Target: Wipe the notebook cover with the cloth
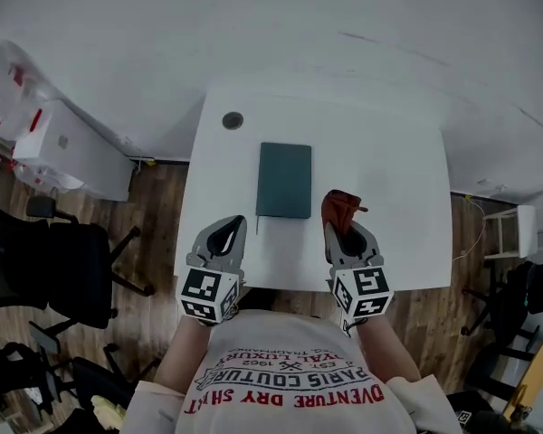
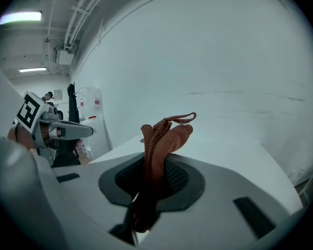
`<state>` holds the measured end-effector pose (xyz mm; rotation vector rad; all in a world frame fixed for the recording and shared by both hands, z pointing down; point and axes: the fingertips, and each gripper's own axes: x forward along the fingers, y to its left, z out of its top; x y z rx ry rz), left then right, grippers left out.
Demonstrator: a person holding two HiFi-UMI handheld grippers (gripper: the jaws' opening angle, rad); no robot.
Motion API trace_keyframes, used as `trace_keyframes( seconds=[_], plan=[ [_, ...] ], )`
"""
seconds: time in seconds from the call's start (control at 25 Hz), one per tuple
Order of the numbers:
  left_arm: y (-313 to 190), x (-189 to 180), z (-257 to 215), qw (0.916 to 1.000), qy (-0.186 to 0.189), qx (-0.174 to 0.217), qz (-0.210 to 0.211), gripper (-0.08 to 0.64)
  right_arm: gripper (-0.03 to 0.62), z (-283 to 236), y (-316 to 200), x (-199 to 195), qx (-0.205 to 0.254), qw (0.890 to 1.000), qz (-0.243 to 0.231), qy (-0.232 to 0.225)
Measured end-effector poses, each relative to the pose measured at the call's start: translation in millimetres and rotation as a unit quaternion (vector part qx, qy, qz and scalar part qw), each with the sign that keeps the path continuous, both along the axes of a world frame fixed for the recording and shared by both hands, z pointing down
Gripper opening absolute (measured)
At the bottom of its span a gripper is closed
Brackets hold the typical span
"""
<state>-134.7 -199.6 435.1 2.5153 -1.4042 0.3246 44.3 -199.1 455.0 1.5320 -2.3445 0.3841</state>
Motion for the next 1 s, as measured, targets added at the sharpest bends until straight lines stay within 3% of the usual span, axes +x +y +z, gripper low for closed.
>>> trace_keyframes(
  seconds=[0.44, 0.68, 1.0],
  plan=[
    [-66, 12, 104, 0.9913, 0.008, -0.111, 0.07, 0.009, 0.074, 62, -63, -20, -0.084, 0.994, 0.062, -0.027],
    [-75, 29, 158, 0.9802, 0.003, -0.174, 0.094, 0.009, 0.074, 97, -88, -32, -0.111, 0.992, 0.056, -0.007],
    [-83, 37, 191, 0.9694, 0.001, -0.232, 0.081, 0.009, 0.074, 117, -124, -52, -0.124, 0.992, 0.026, 0.013]
  ],
)
